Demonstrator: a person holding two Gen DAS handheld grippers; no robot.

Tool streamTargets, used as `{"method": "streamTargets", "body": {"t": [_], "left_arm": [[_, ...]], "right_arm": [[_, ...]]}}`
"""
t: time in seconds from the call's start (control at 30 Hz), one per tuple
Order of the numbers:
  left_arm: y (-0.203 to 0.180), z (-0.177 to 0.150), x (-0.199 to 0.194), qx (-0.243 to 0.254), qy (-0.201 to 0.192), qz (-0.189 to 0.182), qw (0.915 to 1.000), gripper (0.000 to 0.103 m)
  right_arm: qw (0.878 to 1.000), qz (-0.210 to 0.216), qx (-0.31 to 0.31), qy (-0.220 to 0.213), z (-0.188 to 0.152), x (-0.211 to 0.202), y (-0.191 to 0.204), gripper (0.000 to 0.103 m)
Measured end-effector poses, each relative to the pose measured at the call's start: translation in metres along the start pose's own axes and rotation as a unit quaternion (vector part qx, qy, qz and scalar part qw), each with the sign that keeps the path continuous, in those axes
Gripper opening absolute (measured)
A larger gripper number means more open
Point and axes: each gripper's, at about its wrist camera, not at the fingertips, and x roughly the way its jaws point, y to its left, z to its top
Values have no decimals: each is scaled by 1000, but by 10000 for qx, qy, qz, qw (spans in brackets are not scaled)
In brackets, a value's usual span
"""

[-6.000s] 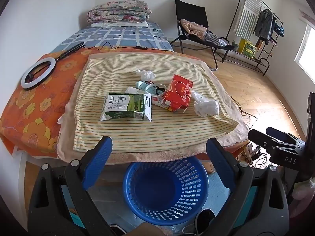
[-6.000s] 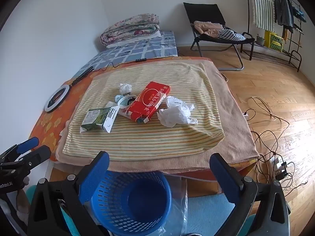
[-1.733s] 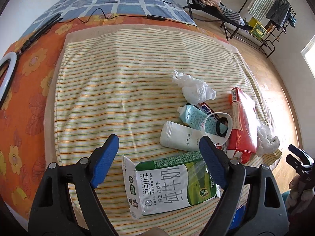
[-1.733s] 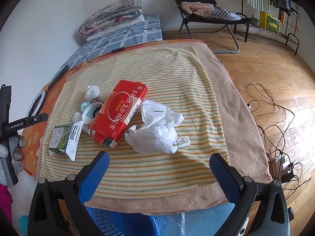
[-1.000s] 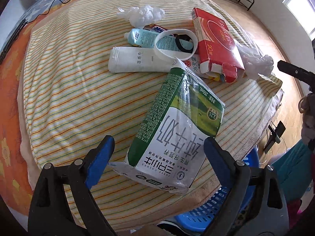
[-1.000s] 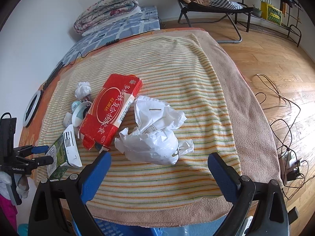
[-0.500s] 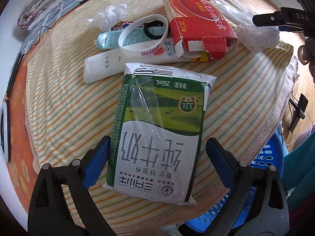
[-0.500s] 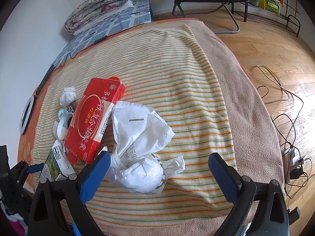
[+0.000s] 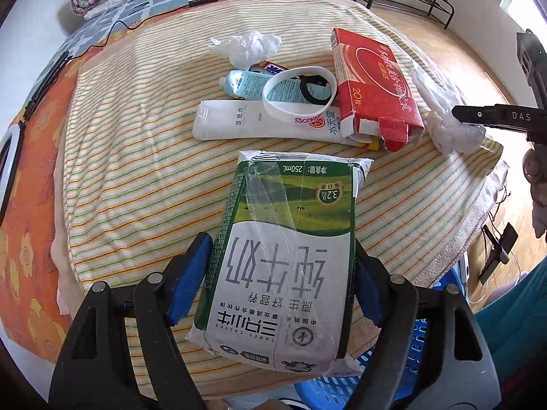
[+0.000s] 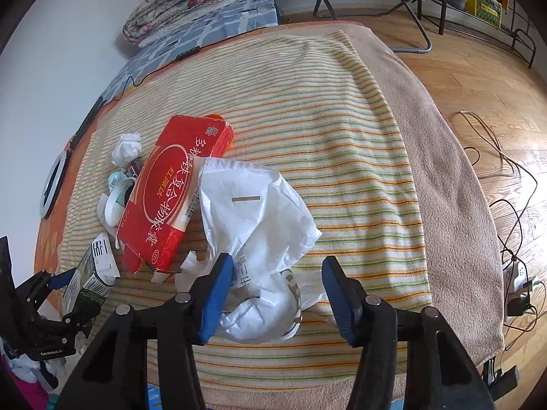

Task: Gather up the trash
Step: 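Lift the milk carton with the left tool while the right tool grasps the white bag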

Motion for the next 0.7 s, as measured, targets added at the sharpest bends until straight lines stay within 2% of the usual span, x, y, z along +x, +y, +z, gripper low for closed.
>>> {"method": "streamTargets", "body": {"t": [0.03,0.2,0.27,0.37,0.47,0.5,0.53,0.57,0.6,0.63,0.67,0.7], "left_arm": [[1,-1,-3,-5,-26,12,10000,78],[-5,-5,-18,-45,-175,58,9998,78],[-4,-4,-22,-108,-251,48,9996,78],[-8,-5,-25,-131,-291,75,9995,78],[-7,-6,-23,-181,-232,82,9995,78],[-6,-6,-22,-177,-217,90,9996,78],[-6,-6,-22,-173,-209,101,9996,78],[-5,-6,-21,-173,-203,107,9996,78],[-5,-5,-21,-177,-200,113,9996,78],[-5,-6,-21,-184,-201,122,9996,78],[-4,-5,-22,-194,-206,128,9995,78],[-5,-5,-23,-203,-215,125,9995,78]], "right_arm": [[10000,60,39,-10,-1,-1,-1,36],[9998,-14,-37,-215,-3,-16,2,22],[9994,-62,-90,-321,-5,-23,3,12],[9989,-88,-42,-454,-9,-31,-1,9],[9994,155,-64,-304,-8,-27,-3,9],[9994,182,-104,-271,-9,-25,-2,13],[9996,115,-157,-228,-11,-23,0,36],[9997,-24,-197,-157,-12,-20,1,73],[9996,-132,-223,-112,-12,-17,3,86],[9994,-158,-284,-128,-13,-15,4,89],[9991,-142,-379,-128,-13,-13,6,85],[9987,-144,-474,-70,-13,-10,9,75]]}}
